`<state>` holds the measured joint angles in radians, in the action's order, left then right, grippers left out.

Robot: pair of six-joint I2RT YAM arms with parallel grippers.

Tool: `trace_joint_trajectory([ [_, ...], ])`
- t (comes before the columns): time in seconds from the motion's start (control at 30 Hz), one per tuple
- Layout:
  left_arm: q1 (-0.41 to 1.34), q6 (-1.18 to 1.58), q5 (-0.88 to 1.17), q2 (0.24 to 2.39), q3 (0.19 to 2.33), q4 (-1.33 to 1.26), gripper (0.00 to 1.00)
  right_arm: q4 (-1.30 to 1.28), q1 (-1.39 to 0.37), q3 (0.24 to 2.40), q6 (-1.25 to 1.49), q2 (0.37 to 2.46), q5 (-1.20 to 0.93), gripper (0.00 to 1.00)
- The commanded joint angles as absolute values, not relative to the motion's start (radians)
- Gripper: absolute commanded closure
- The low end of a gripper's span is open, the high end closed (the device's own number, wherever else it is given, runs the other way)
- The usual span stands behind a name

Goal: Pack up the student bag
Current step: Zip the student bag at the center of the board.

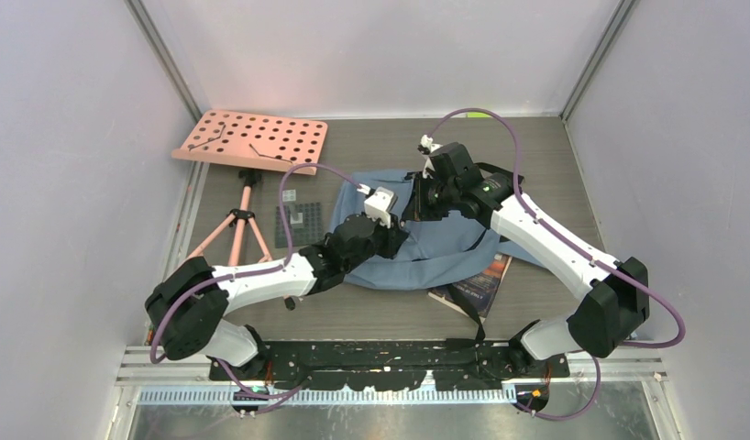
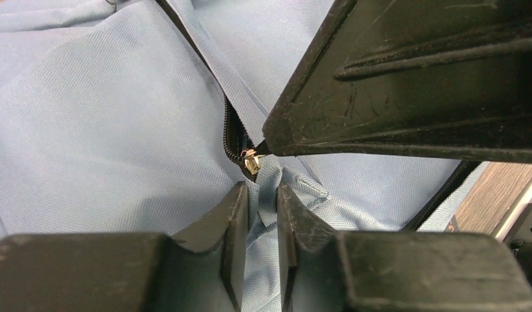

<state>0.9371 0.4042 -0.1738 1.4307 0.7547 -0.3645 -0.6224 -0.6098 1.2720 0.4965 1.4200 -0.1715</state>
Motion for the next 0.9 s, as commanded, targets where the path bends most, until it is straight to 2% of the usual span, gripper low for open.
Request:
trace_joint_trajectory([
  [0.0,0.945,0.402,-0.239,1.446,0.748,-0.362,0.86,-0.535,-0.617,1.31,0.516,1.368,-0.176,0.99],
  [0.13,0.95,0.41,-0.24,1.433,0.725,-0.349,1.0,-0.535,-0.617,1.304,0.49,1.369,-0.121,0.99],
  [0.53,0.953,0.417,-0.184,1.359,0.603,-0.302,1.0,-0.527,-0.617,1.316,0.355,1.435,0.149,0.99],
  [0.87,0.954,0.412,-0.124,1.344,0.541,-0.222,1.0,-0.523,-0.617,1.366,0.341,1.477,0.202,0.99],
])
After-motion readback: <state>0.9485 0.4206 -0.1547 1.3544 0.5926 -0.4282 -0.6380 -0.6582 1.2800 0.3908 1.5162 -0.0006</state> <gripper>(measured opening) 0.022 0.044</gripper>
